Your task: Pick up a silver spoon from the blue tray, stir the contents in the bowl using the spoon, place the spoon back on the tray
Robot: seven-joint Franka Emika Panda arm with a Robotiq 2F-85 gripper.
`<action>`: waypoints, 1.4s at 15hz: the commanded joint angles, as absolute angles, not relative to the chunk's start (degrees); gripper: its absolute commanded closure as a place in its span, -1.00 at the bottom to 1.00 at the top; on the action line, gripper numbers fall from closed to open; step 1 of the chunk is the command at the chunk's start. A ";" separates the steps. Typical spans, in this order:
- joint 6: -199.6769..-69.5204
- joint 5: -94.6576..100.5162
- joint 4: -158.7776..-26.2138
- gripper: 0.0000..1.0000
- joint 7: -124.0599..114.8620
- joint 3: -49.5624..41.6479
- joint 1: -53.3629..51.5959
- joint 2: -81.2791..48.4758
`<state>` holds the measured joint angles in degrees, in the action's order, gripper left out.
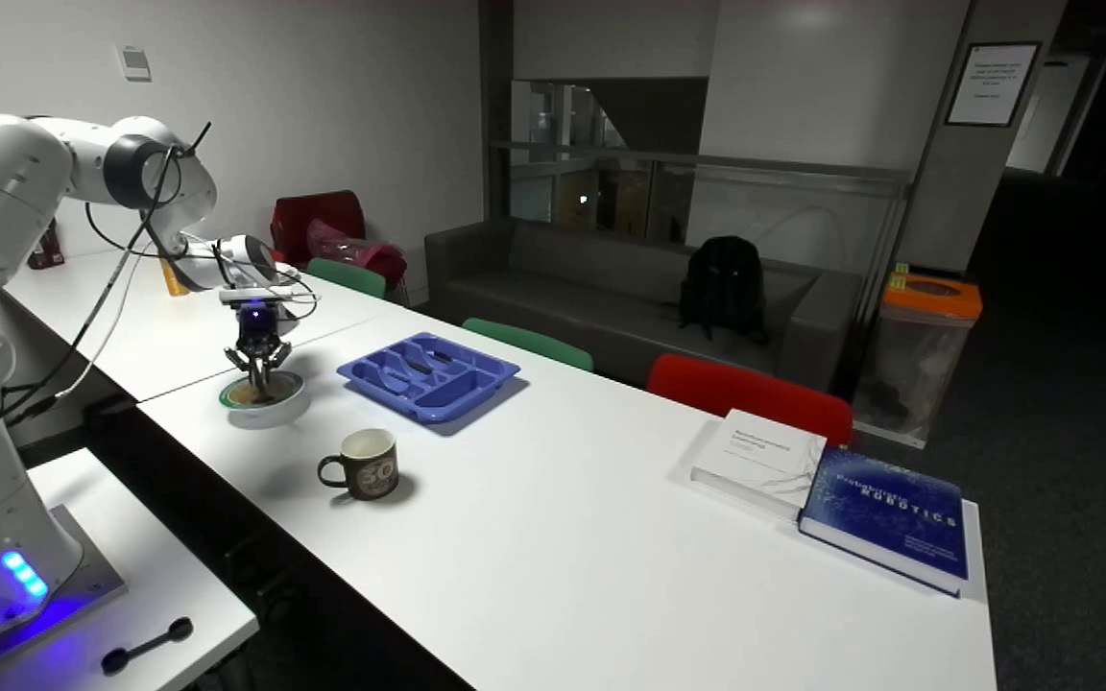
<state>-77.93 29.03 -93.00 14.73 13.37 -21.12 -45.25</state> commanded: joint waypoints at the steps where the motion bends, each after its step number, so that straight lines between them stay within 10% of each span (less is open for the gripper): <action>1: -77.12 29.63 -93.89 0.93 12.49 13.33 -22.14 -42.80; 21: -68.33 29.43 -92.94 0.93 5.81 12.75 -25.36 -41.61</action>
<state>-72.66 29.29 -92.98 6.92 13.25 -25.09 -42.85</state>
